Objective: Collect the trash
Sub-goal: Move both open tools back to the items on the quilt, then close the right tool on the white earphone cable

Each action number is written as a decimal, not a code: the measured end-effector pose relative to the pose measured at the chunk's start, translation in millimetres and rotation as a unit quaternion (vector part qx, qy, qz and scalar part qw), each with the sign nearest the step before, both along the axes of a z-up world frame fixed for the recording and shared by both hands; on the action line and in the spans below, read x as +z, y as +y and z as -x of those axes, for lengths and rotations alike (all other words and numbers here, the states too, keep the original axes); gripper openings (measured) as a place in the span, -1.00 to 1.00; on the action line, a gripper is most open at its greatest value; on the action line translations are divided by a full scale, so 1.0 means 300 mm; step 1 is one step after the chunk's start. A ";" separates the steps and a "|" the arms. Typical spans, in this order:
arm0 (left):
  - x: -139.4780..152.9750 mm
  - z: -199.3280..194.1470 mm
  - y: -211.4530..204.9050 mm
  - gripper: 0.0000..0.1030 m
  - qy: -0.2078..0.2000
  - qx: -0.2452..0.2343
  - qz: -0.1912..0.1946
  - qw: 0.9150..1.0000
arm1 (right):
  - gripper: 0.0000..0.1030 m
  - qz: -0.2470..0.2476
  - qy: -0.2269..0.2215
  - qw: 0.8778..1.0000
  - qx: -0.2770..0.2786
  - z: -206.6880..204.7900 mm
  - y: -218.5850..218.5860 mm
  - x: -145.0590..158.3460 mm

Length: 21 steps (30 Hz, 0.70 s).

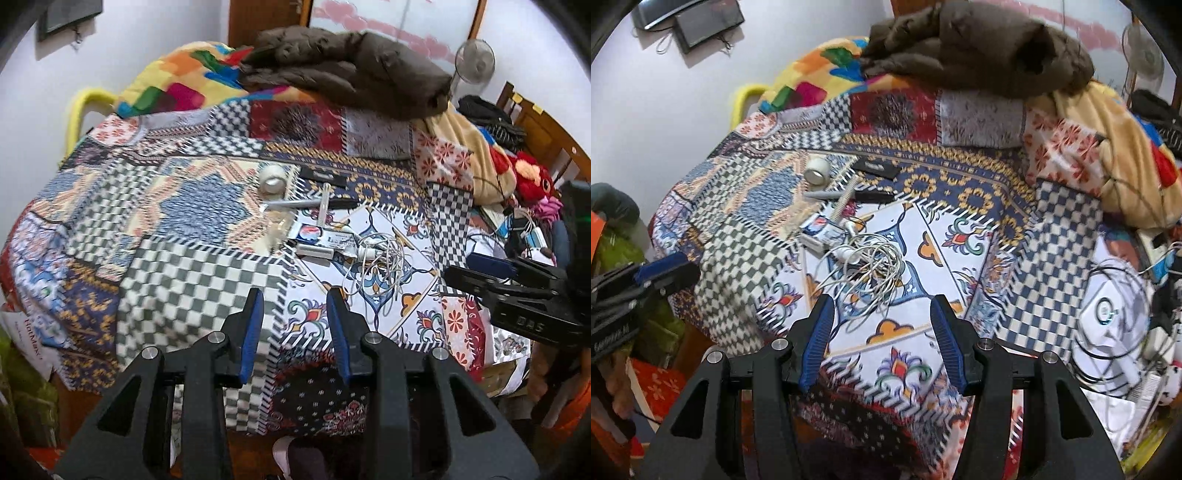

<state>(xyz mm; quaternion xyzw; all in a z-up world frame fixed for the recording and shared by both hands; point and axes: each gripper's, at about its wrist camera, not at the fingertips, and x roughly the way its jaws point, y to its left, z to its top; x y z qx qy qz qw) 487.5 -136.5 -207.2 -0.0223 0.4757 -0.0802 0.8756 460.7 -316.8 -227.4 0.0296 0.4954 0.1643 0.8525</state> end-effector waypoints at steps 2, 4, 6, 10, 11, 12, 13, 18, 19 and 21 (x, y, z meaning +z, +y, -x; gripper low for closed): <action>-0.040 -0.037 -0.011 -0.34 0.008 -0.004 -0.001 1.000 | -0.02 -0.004 0.013 1.000 0.003 -0.043 0.013 -0.049; -0.071 -0.061 -0.017 -0.34 0.015 -0.004 0.001 1.000 | -0.02 -0.003 0.024 1.000 0.009 -0.077 0.036 -0.094; -0.101 -0.082 -0.016 -0.34 0.024 -0.003 0.009 1.000 | -0.02 -0.002 0.031 0.999 0.015 -0.099 0.053 -0.128; -0.155 -0.116 -0.013 -0.33 0.039 0.002 0.014 0.999 | -0.06 -0.011 0.041 0.999 0.026 -0.127 0.081 -0.187; -0.165 -0.122 -0.012 -0.33 0.042 0.003 0.017 0.999 | -0.21 -0.008 0.041 0.999 0.028 -0.132 0.084 -0.195; -0.175 -0.129 -0.013 -0.33 0.046 0.004 0.021 0.999 | -0.36 -0.001 0.031 0.999 0.027 -0.129 0.085 -0.196; -0.182 -0.133 -0.015 -0.33 0.047 0.005 0.022 0.999 | -0.45 0.001 0.026 0.999 0.029 -0.128 0.084 -0.195; -0.199 -0.153 -0.054 -0.33 0.052 -0.003 0.029 0.998 | -0.90 0.002 0.012 1.000 0.026 -0.139 0.053 -0.193; -0.200 -0.157 -0.061 -0.33 0.054 -0.005 0.032 0.998 | -0.90 0.004 0.006 1.000 0.023 -0.135 0.038 -0.183; -0.203 -0.165 -0.082 -0.33 0.056 -0.007 0.040 0.998 | -0.91 0.013 -0.004 1.000 0.019 -0.134 0.024 -0.168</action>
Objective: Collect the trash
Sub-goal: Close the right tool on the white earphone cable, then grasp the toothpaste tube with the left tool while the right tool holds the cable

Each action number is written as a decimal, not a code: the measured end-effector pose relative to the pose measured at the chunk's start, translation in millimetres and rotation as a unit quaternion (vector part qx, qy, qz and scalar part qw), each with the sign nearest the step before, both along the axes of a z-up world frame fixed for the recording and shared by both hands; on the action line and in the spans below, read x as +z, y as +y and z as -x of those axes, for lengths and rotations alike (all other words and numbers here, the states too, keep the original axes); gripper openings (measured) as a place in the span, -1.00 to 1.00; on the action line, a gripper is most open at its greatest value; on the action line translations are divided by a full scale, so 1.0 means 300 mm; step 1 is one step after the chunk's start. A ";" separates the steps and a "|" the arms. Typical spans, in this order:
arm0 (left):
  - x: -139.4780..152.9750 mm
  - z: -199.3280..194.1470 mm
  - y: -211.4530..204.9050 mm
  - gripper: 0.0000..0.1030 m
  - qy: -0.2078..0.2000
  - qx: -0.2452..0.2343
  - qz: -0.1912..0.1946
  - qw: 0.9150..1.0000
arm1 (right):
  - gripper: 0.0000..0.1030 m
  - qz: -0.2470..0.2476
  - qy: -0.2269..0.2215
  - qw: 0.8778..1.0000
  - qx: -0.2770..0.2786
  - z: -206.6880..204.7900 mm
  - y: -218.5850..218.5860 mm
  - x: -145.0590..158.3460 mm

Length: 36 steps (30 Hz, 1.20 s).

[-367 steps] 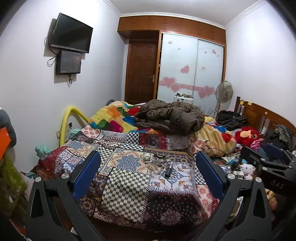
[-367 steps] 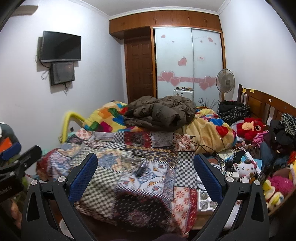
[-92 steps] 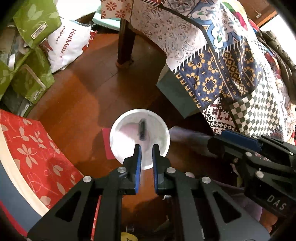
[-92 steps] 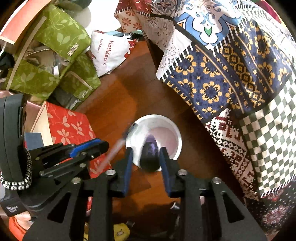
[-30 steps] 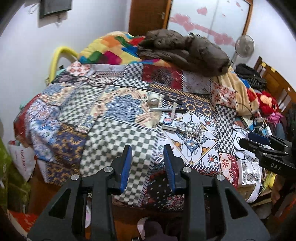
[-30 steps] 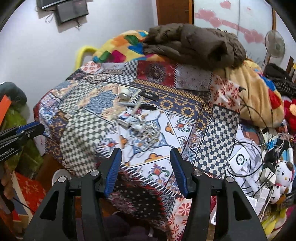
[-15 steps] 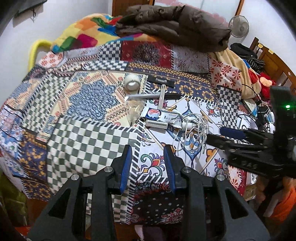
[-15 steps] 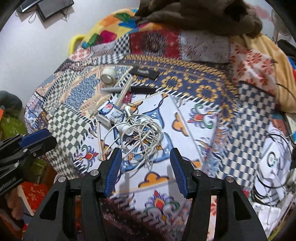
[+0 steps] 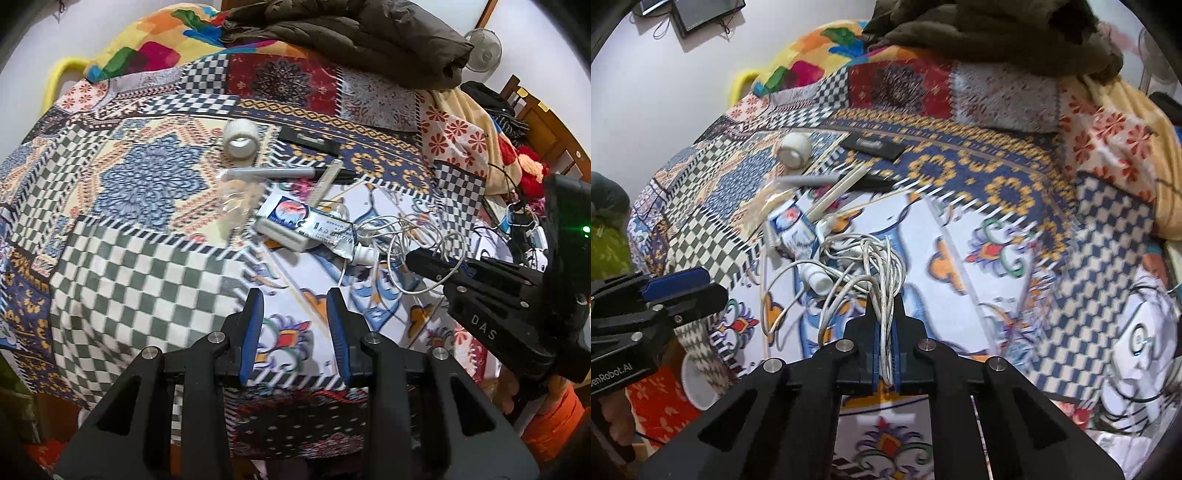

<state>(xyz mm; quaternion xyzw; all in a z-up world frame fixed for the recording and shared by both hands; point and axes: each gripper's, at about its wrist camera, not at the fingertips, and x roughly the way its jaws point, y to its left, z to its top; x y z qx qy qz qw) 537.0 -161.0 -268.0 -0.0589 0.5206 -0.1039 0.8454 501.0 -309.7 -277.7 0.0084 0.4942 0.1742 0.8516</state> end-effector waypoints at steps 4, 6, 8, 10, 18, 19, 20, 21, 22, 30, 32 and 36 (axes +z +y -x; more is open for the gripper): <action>-0.009 -0.025 -0.042 -0.33 0.006 0.003 0.005 1.000 | -0.92 0.008 -0.016 1.000 -0.005 0.006 -0.041 0.030; -0.012 -0.040 -0.065 -0.33 0.006 0.007 0.005 1.000 | -0.92 0.009 -0.016 1.000 -0.004 0.010 -0.043 0.028; -0.020 -0.058 -0.080 -0.33 0.014 0.014 0.018 1.000 | -0.92 0.010 -0.011 1.000 -0.004 0.017 -0.054 0.020; -0.029 -0.073 -0.093 -0.34 0.024 0.020 0.042 0.999 | -0.92 0.010 -0.005 1.000 -0.001 0.028 -0.066 0.007; -0.084 -0.104 -0.151 -0.34 0.057 0.042 0.071 0.995 | -0.92 0.020 0.004 1.000 0.008 0.092 -0.101 -0.016; -0.093 -0.109 -0.158 -0.34 0.060 0.048 0.070 0.995 | -0.92 0.019 0.006 1.000 0.010 0.097 -0.104 -0.019; -0.101 -0.114 -0.167 -0.34 0.062 0.052 0.070 0.994 | -0.92 0.018 0.008 1.000 0.012 0.104 -0.107 -0.022; -0.101 -0.118 -0.178 -0.34 0.057 0.055 0.065 0.995 | -0.92 0.018 0.009 1.000 0.014 0.110 -0.111 -0.023; -0.101 -0.121 -0.190 -0.34 0.055 0.055 0.060 0.995 | -0.92 0.018 0.008 1.000 0.015 0.115 -0.114 -0.023; -0.102 -0.132 -0.270 -0.29 0.057 0.038 0.047 0.997 | -0.92 0.014 0.008 1.000 0.009 0.141 -0.137 -0.016; -0.101 -0.130 -0.281 -0.23 0.056 0.036 0.043 0.997 | -0.92 0.012 0.010 1.000 0.006 0.143 -0.147 -0.015; -0.099 -0.118 -0.308 -0.22 0.060 0.020 0.042 0.997 | -0.92 0.012 0.012 1.000 -0.001 0.147 -0.163 -0.015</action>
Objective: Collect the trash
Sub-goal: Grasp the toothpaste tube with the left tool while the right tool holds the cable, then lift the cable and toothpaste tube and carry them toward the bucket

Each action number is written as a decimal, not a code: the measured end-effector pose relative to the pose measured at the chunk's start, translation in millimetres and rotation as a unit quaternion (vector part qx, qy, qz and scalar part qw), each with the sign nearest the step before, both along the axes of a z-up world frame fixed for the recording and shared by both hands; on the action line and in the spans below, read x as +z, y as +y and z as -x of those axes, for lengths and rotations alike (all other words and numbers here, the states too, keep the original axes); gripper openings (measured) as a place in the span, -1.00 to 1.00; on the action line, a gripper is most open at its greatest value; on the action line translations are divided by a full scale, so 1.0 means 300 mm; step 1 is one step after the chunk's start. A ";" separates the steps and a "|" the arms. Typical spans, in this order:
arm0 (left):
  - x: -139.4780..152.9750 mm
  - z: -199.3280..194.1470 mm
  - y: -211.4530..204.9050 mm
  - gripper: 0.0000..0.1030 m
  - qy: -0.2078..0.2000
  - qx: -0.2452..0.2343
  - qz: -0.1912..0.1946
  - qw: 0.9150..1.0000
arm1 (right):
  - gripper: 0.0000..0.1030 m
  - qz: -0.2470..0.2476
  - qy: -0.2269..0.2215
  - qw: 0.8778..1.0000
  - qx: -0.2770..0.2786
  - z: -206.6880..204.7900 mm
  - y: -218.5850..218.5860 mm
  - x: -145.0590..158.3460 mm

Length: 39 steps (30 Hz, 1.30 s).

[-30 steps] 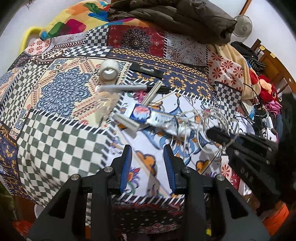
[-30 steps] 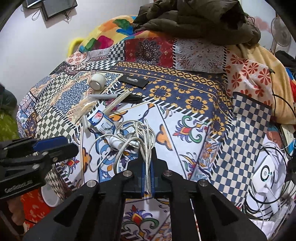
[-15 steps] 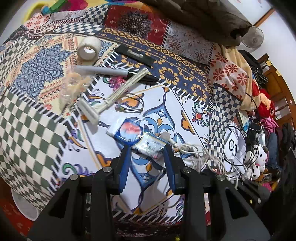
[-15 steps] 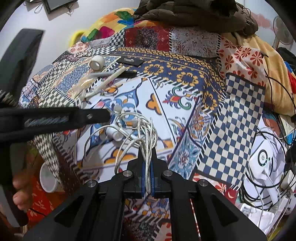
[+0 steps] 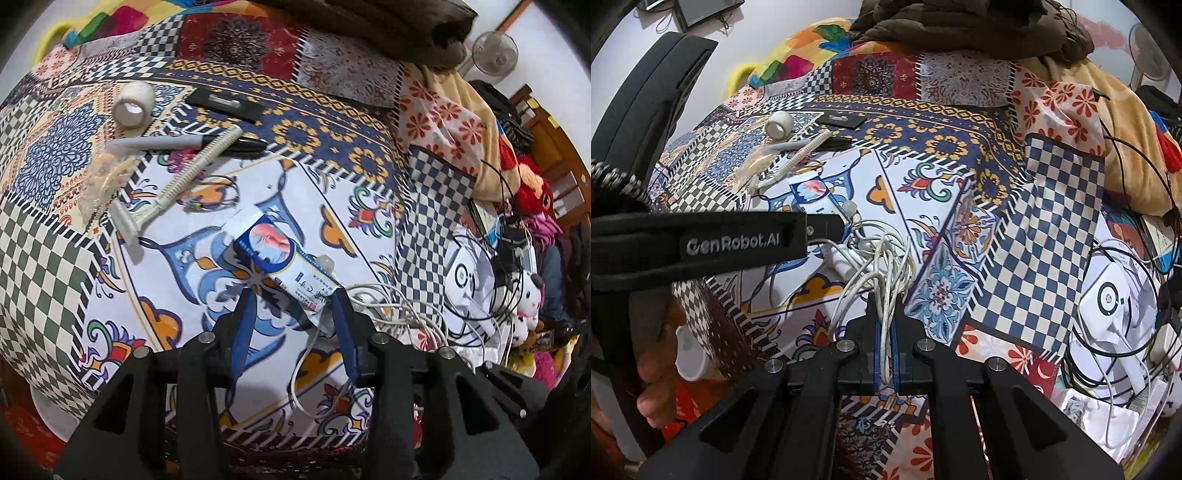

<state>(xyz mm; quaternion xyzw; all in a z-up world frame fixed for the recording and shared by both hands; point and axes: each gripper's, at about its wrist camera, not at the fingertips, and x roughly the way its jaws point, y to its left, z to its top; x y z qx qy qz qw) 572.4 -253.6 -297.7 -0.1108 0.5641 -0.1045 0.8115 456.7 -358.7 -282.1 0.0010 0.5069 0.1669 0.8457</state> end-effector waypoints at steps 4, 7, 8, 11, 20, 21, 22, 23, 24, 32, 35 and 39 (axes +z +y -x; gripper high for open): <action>0.002 0.009 -0.031 -0.22 0.000 -0.013 0.007 1.000 | -0.92 -0.002 0.005 1.000 -0.004 0.005 -0.010 -0.004; 0.004 0.006 -0.050 -0.24 -0.009 -0.018 0.006 1.000 | -0.92 0.000 0.006 1.000 -0.004 0.011 -0.007 -0.007; 0.002 0.002 -0.053 -0.42 -0.010 -0.020 0.013 1.000 | -0.92 -0.001 0.006 1.000 -0.004 0.011 -0.008 -0.006; 0.001 -0.008 -0.045 -0.78 0.001 -0.019 0.056 0.998 | -0.92 0.000 0.006 1.000 -0.006 0.014 -0.010 -0.001; 0.135 0.066 -0.002 -0.94 -0.057 -0.047 0.023 0.997 | -0.92 0.009 -0.005 1.000 -0.029 0.002 -0.027 0.024; 0.149 0.074 0.020 -0.94 -0.062 -0.045 0.018 0.997 | -0.92 0.008 -0.005 0.999 -0.032 -0.001 -0.031 0.025; 0.154 0.078 0.033 -0.94 -0.063 -0.045 0.014 0.997 | -0.92 0.006 -0.005 0.999 -0.037 -0.005 -0.036 0.027; 0.163 0.085 0.056 -0.94 -0.065 -0.045 0.009 0.997 | -0.92 0.003 -0.004 0.999 -0.042 -0.010 -0.042 0.029; 0.165 0.089 0.072 -0.94 -0.065 -0.046 0.002 0.997 | -0.92 0.001 -0.005 0.999 -0.046 -0.016 -0.047 0.033; 0.154 0.170 0.210 -0.93 -0.063 -0.037 -0.058 0.996 | -0.92 -0.004 -0.028 0.999 -0.047 -0.013 -0.020 0.115; 0.180 0.221 0.251 -0.94 -0.070 -0.031 -0.061 0.995 | -0.93 -0.003 -0.042 0.998 -0.039 -0.007 0.006 0.163; 0.232 0.281 0.307 -0.94 -0.081 -0.015 -0.060 0.995 | -0.93 -0.008 -0.058 0.998 -0.030 0.007 0.044 0.236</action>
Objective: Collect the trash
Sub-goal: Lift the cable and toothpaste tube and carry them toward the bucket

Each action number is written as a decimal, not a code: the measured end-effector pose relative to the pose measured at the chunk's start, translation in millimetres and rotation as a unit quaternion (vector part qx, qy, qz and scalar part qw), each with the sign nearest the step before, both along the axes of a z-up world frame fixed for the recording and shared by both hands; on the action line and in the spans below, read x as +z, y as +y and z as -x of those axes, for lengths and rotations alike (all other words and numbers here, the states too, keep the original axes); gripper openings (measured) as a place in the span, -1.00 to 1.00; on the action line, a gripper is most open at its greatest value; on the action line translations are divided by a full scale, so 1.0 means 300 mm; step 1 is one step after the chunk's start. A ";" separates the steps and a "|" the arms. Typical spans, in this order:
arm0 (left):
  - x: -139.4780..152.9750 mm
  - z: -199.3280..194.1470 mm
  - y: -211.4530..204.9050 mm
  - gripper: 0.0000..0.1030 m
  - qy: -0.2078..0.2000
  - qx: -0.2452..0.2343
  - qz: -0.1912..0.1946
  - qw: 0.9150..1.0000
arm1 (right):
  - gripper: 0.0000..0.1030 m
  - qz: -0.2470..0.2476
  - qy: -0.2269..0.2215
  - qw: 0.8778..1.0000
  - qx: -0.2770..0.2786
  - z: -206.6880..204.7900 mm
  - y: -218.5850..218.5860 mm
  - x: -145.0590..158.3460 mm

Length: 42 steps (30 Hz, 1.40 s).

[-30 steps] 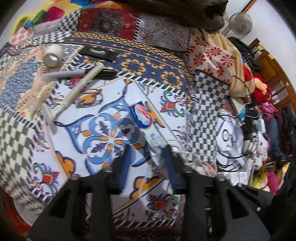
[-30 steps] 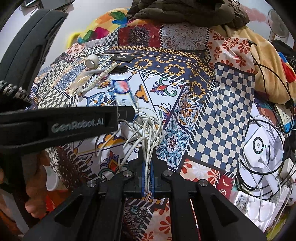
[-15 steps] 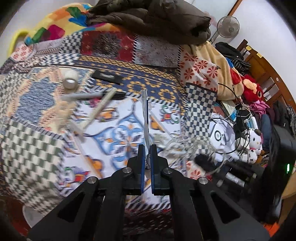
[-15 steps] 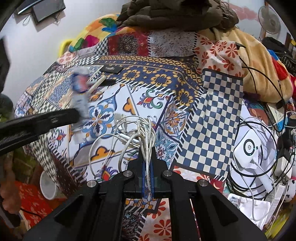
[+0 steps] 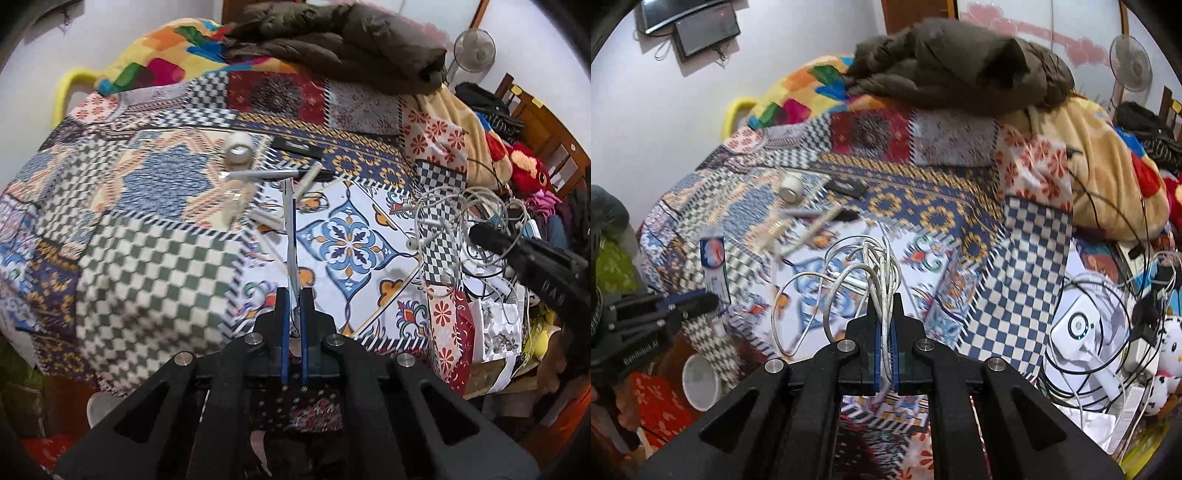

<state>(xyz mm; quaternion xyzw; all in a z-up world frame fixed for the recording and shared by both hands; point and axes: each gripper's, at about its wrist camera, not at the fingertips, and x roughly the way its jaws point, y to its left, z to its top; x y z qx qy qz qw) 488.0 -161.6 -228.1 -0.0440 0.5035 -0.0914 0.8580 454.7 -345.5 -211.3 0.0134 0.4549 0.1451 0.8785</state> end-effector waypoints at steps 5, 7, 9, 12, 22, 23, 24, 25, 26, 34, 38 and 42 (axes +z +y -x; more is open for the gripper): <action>0.079 0.087 0.092 -0.93 -0.017 0.021 0.007 1.000 | -0.93 -0.002 -0.026 1.000 0.011 0.048 0.069 0.104; 0.109 0.124 0.127 -0.94 -0.025 0.029 0.005 0.999 | -0.93 -0.002 -0.036 0.999 0.018 0.077 0.107 0.144; 0.140 0.168 0.172 -0.94 -0.033 0.037 0.003 0.999 | -0.93 -0.001 -0.044 0.999 0.026 0.103 0.142 0.173; 0.183 0.237 0.242 -0.94 -0.045 0.052 -0.001 0.998 | -0.93 -0.002 -0.053 0.998 0.038 0.141 0.198 0.209; 0.263 0.469 0.493 -0.94 -0.073 0.107 0.015 0.992 | -0.93 -0.005 -0.071 0.993 0.097 0.300 0.450 0.287; 0.269 0.497 0.523 -0.94 -0.076 0.114 0.015 0.990 | -0.93 -0.005 -0.072 0.992 0.103 0.316 0.473 0.290; 0.272 0.519 0.544 -0.94 -0.078 0.119 0.014 0.990 | -0.93 -0.005 -0.073 0.991 0.109 0.332 0.503 0.292; 0.276 0.543 0.569 -0.94 -0.081 0.125 0.013 0.989 | -0.93 -0.006 -0.072 0.991 0.115 0.346 0.527 0.293; 0.279 0.571 0.599 -0.94 -0.083 0.132 0.013 0.988 | -0.93 -0.006 -0.071 0.990 0.123 0.362 0.562 0.292; 0.272 0.761 0.805 -0.94 -0.082 0.179 0.013 0.980 | -0.93 -0.008 -0.062 0.981 0.185 0.483 0.810 0.275; 0.252 0.854 0.904 -0.94 -0.076 0.205 0.011 0.976 | -0.93 -0.011 -0.053 0.975 0.214 0.536 0.923 0.254; 0.221 0.932 0.996 -0.93 -0.066 0.230 0.008 0.971 | -0.93 -0.011 -0.043 0.970 0.241 0.583 1.031 0.223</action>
